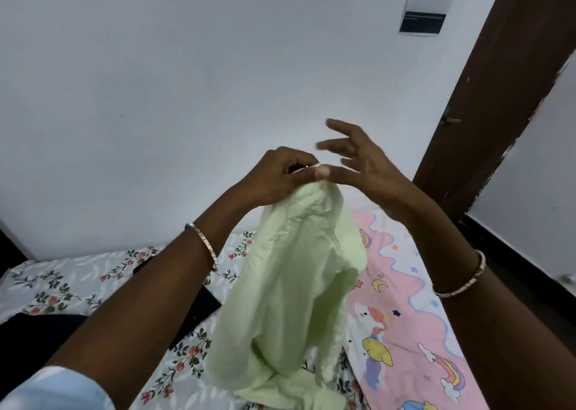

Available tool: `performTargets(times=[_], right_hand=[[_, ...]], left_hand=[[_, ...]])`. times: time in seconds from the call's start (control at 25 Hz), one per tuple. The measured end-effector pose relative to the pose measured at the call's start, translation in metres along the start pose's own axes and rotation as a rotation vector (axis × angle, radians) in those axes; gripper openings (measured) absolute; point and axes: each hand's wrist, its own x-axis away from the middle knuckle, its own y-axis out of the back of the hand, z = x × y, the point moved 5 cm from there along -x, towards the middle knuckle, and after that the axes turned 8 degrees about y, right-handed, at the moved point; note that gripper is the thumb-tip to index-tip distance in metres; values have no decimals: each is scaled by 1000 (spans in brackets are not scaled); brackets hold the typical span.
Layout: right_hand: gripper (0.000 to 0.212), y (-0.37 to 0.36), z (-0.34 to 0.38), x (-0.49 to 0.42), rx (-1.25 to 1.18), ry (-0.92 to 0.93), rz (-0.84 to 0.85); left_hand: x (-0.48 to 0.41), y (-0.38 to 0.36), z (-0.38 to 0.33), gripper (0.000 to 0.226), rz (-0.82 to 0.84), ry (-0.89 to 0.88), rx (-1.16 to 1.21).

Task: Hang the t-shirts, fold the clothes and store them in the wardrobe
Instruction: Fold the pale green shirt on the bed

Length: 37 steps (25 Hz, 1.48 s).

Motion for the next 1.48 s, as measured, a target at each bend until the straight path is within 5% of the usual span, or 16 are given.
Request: performTargets(times=[0.08,0.2,0.48,0.56,0.68,0.76,0.88,0.96,1.08,1.24,1.48], right_hand=[[65,-19,-1,-7,-75,-58,152],[31,-32,-19,-5,51,-123,231],[27,-18,15,-2,-39,-2,165],[25,-12,19,1,-42,-3,193],[21,9,25,8,-105,-5,133],[29,27,29,9,-169,12,77],[33,57,29,11,-252,18,13],[24,79,26,16,-278,7,-14],[17,111,15,27,-301,-10,-58],[12,161,-14,47,-294,-33,-138],[9,245,-78,86,-178,-114,-249]], left_hand=[[0,-6,2,23,-34,40,45],[8,-5,22,28,-65,164,261],[56,-50,91,44,279,364,516],[56,-53,106,49,174,369,418],[58,-57,147,80,64,477,334],[71,-77,180,98,158,618,394],[103,-127,186,57,411,758,363],[109,-149,189,43,334,768,384],[94,-157,215,71,44,696,258],[78,-142,220,42,-190,746,22],[61,-121,188,30,-519,689,11]])
